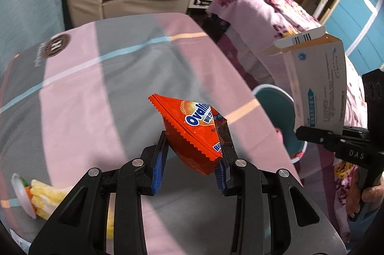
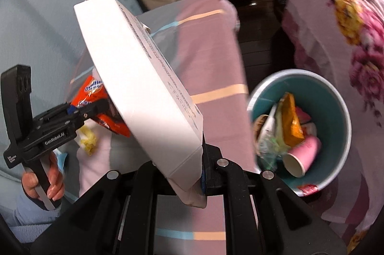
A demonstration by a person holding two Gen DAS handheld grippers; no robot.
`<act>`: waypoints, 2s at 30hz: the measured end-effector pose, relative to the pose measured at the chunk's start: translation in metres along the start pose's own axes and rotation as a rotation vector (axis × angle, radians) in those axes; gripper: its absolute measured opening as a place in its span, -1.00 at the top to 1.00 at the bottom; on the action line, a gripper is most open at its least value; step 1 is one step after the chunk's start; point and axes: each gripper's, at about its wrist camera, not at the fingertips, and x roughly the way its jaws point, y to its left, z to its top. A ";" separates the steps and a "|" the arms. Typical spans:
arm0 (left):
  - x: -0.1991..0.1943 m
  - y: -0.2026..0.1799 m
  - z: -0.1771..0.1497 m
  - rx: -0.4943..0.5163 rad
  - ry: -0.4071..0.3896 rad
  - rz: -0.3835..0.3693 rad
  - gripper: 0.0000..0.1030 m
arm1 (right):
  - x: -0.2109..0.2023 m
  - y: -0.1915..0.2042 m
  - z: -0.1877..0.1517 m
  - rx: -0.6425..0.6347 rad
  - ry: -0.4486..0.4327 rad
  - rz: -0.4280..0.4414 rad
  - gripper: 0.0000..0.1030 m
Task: Collect trash
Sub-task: 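Carry the wafer pack and white box over the bin and open both grippers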
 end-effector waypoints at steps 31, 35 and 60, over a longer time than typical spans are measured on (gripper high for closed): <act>0.124 -0.191 0.036 0.318 0.137 -0.064 -0.51 | -0.015 -0.181 -0.031 0.289 0.000 -0.152 0.79; 0.125 -0.189 0.038 0.311 0.133 -0.054 -0.64 | -0.012 -0.183 -0.028 0.291 0.004 -0.158 0.79; 0.082 -0.120 0.026 0.199 0.098 -0.035 -0.77 | -0.005 -0.138 -0.019 0.219 0.043 -0.218 -0.41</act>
